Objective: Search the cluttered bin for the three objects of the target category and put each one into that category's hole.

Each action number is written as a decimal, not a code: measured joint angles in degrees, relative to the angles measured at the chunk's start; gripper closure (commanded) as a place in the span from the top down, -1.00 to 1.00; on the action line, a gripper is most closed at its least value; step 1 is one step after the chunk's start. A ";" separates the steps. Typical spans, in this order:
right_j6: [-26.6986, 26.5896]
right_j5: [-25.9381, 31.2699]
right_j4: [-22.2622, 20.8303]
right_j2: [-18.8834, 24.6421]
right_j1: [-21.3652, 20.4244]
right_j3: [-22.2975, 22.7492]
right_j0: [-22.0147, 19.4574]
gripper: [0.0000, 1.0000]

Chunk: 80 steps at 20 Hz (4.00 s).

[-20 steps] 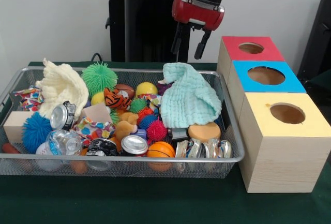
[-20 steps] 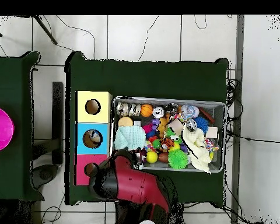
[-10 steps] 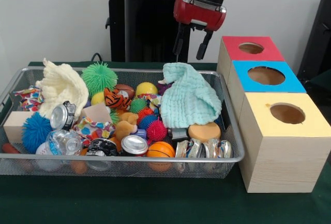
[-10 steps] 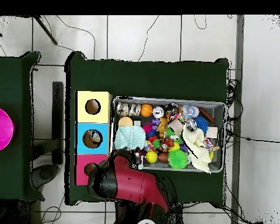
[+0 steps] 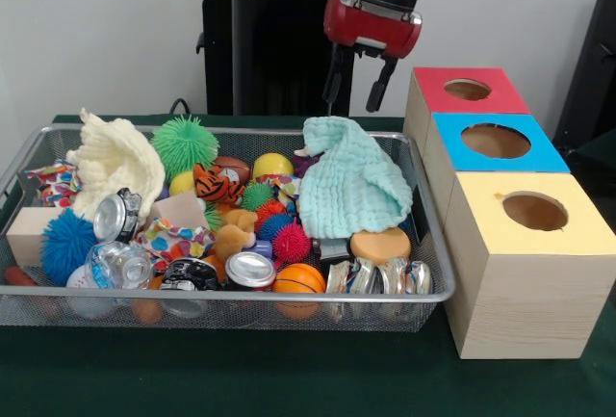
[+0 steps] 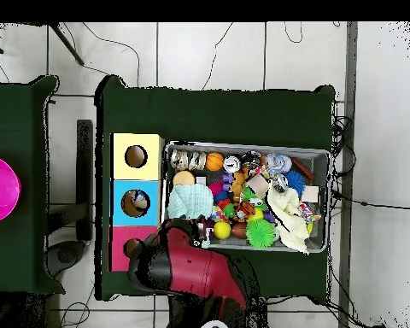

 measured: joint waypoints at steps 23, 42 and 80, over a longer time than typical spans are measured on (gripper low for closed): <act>0.00 3.58 -5.92 3.09 -5.46 -2.68 -10.52 1.00; 0.00 -0.38 -19.96 10.03 4.19 -12.74 -23.22 1.00; 0.00 0.74 -31.42 21.81 10.06 -27.76 -34.17 1.00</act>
